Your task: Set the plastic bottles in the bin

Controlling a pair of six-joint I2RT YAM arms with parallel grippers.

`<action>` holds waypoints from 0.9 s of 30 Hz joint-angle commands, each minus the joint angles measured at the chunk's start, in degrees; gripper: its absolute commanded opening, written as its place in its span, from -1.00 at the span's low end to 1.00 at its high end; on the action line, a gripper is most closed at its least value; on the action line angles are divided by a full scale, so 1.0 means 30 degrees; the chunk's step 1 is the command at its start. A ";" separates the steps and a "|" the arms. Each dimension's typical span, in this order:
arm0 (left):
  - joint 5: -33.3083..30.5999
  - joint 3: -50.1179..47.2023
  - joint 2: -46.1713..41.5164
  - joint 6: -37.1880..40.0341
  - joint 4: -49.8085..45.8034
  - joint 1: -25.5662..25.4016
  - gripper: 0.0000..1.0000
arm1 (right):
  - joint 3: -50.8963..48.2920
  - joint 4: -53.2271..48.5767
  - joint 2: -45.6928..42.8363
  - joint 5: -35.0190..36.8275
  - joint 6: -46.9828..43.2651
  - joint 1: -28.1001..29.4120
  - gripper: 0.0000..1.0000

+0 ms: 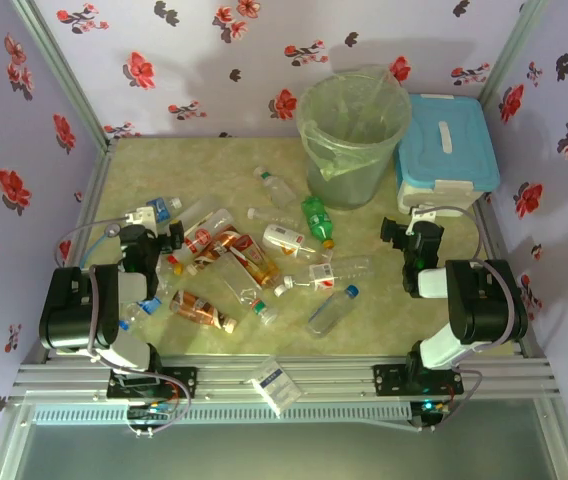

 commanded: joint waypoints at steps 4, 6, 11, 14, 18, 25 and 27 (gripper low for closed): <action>-0.0344 0.0362 0.0078 0.0481 0.0399 -0.0016 0.99 | 0.0265 0.0238 0.0090 0.0420 0.0362 -0.0119 0.99; -0.0341 0.0371 0.0078 0.0481 0.0399 -0.0017 0.99 | 0.0280 0.0238 0.0095 0.0407 0.0363 -0.0112 0.99; -0.0327 0.0356 0.0077 0.0481 0.0336 -0.0031 0.99 | 0.0285 0.0236 0.0095 0.0420 0.0357 -0.0112 0.99; -0.0345 0.0400 0.0079 0.0480 0.0296 -0.0020 0.99 | 0.0295 0.0209 0.0095 0.0392 0.0376 -0.0138 0.99; -0.0330 0.0400 0.0086 0.0480 0.0293 -0.0036 0.99 | 0.0407 -0.0010 0.0128 0.0184 0.0484 -0.0257 0.99; -0.0337 0.0460 0.0081 0.0476 0.0187 -0.0012 0.99 | 0.0456 -0.0128 0.0099 0.0069 0.0564 -0.0315 0.99; -0.0363 0.0479 -0.0001 0.0481 0.0120 -0.0036 0.99 | 0.0575 -0.0381 -0.0121 0.0356 0.0748 -0.0345 0.99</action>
